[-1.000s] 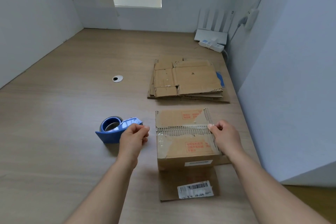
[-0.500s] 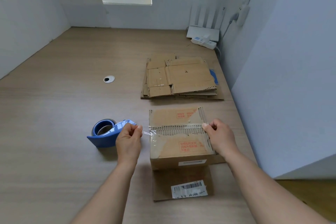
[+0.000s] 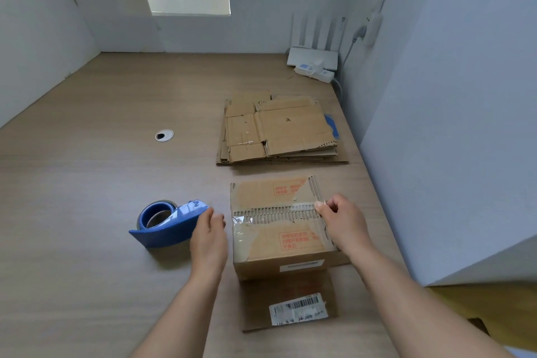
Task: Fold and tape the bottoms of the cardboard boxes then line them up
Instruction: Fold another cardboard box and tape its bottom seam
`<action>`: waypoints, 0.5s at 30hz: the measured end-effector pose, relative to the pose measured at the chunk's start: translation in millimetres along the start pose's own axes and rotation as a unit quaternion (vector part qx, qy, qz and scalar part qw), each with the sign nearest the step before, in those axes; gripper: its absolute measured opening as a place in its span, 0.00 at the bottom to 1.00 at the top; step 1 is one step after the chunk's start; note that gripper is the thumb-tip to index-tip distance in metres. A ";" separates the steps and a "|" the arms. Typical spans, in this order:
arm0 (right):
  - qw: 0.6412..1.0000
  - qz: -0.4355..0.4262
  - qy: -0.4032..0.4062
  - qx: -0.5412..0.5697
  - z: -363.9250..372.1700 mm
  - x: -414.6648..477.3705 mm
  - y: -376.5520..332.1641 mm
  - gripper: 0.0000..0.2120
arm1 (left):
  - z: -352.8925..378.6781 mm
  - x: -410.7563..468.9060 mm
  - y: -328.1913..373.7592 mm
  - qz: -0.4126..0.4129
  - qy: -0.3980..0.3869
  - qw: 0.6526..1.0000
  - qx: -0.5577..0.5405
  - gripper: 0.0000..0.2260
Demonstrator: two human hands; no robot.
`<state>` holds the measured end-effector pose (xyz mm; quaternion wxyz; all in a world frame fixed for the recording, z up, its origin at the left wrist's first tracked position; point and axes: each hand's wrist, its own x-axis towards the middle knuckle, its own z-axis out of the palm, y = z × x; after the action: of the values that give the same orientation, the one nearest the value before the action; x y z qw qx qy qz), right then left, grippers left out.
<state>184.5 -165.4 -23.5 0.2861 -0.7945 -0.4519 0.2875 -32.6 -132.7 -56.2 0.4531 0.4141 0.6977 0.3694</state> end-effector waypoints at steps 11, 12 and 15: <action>0.971 0.076 0.018 -0.226 23.7 -0.7 -31.9 0.48 | 39.9 -20.2 31.4 0.021 0.032 0.951 0.308 0.29; 0.975 0.064 0.025 -0.213 23.5 1.7 -28.5 0.44 | 39.1 -19.8 30.8 0.026 0.033 0.952 0.304 0.27; 0.990 0.027 0.031 -0.136 20.8 6.4 -14.3 0.27 | 32.9 -12.8 20.7 0.031 0.027 0.970 0.239 0.21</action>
<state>164.5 -149.6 -28.5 0.1813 -0.8466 -0.4558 0.2067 6.5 -131.8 -44.0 0.3101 0.5222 0.7644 0.2166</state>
